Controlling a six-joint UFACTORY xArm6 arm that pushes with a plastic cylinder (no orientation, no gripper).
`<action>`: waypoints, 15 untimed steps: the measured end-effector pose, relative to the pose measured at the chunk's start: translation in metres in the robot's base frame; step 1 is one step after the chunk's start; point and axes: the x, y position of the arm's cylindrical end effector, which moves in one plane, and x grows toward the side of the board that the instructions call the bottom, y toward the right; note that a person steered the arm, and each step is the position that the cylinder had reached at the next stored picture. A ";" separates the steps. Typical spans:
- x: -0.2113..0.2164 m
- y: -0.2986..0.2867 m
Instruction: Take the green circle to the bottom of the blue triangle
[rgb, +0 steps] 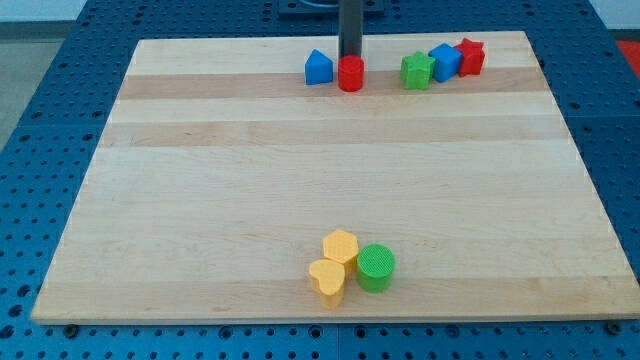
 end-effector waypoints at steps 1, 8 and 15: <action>0.003 -0.008; 0.073 0.057; 0.362 0.037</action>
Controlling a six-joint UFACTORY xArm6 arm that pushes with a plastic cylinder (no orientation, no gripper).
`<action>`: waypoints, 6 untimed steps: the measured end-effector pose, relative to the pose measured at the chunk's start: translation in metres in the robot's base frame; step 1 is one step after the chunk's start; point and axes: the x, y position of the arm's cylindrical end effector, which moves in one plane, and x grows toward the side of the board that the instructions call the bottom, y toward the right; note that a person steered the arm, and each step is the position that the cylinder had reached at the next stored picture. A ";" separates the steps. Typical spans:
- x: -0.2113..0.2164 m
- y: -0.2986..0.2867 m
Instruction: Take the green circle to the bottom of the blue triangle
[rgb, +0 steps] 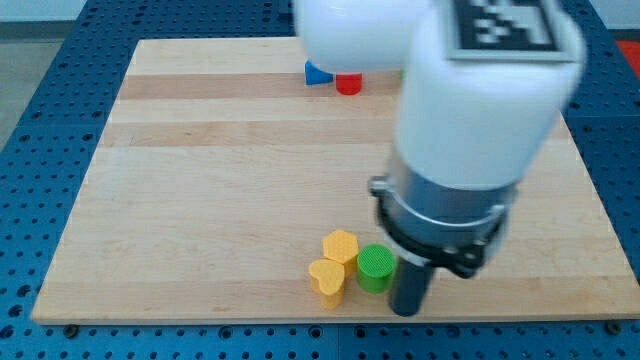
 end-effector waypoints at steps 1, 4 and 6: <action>-0.040 -0.017; -0.060 -0.024; -0.132 -0.069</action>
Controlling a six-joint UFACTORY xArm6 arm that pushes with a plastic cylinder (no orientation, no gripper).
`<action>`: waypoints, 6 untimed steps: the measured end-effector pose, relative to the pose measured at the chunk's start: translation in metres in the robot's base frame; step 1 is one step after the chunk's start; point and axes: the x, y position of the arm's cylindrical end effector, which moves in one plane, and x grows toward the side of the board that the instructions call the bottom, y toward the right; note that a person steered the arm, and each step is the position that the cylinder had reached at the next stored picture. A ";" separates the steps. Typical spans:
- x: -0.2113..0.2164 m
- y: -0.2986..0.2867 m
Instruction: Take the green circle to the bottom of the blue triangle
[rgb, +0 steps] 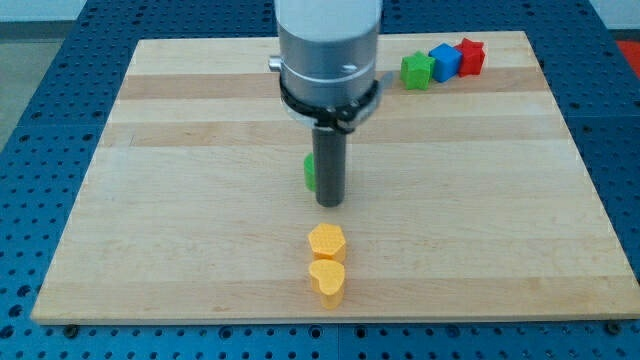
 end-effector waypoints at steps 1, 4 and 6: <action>-0.004 -0.004; -0.046 -0.028; -0.085 -0.040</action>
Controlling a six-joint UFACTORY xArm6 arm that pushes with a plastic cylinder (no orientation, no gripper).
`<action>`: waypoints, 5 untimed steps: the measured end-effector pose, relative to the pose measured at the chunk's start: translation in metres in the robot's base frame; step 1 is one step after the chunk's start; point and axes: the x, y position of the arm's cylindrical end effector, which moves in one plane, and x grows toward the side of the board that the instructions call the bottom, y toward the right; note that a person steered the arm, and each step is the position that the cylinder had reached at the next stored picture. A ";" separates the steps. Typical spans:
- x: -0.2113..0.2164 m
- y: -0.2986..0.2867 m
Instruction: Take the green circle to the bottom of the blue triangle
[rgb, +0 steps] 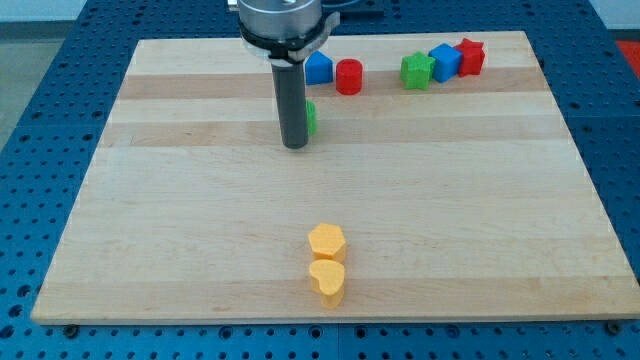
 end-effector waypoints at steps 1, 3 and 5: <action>0.009 0.000; -0.007 0.000; -0.016 0.004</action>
